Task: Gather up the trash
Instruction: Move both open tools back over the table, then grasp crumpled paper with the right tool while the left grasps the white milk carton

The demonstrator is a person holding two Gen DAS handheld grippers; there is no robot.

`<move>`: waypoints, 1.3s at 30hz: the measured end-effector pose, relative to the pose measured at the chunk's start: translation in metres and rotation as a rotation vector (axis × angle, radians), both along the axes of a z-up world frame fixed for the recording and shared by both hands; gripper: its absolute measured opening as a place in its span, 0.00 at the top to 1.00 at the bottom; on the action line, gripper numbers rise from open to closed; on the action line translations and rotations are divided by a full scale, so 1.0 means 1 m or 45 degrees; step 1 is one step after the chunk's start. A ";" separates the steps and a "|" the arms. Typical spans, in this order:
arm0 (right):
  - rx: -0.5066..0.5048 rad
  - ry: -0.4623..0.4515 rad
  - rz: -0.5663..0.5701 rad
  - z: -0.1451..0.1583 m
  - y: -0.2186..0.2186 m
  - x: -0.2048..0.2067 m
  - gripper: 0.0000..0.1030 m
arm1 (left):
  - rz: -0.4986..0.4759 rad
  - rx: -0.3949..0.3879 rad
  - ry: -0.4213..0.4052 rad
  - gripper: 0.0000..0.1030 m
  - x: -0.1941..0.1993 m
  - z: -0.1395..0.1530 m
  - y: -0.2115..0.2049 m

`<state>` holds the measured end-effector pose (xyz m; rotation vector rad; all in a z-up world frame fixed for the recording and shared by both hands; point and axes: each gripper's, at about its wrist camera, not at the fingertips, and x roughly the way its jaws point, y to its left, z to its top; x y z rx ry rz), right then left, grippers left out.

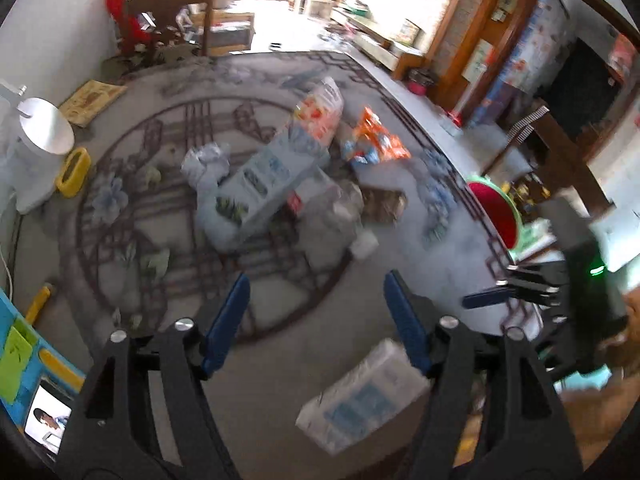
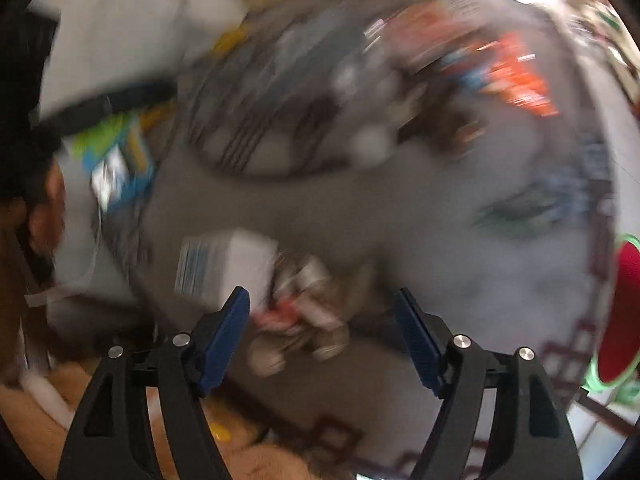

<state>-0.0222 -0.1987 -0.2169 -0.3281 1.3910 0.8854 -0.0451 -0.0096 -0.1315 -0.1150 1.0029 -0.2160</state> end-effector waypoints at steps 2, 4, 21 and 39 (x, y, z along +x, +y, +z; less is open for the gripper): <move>-0.049 0.012 0.038 -0.012 0.010 -0.010 0.30 | -0.142 0.014 0.005 0.25 -0.019 -0.004 -0.002; -0.118 -0.008 0.051 -0.023 0.019 -0.014 0.30 | -0.318 0.073 -0.001 0.22 -0.037 -0.011 -0.012; -0.055 -0.149 -0.327 0.014 -0.018 0.011 0.93 | -0.551 -0.010 0.220 0.40 -0.024 -0.104 -0.051; 0.012 -0.222 -0.525 0.041 -0.031 0.039 0.92 | -0.389 -0.055 0.126 0.29 -0.021 -0.078 -0.032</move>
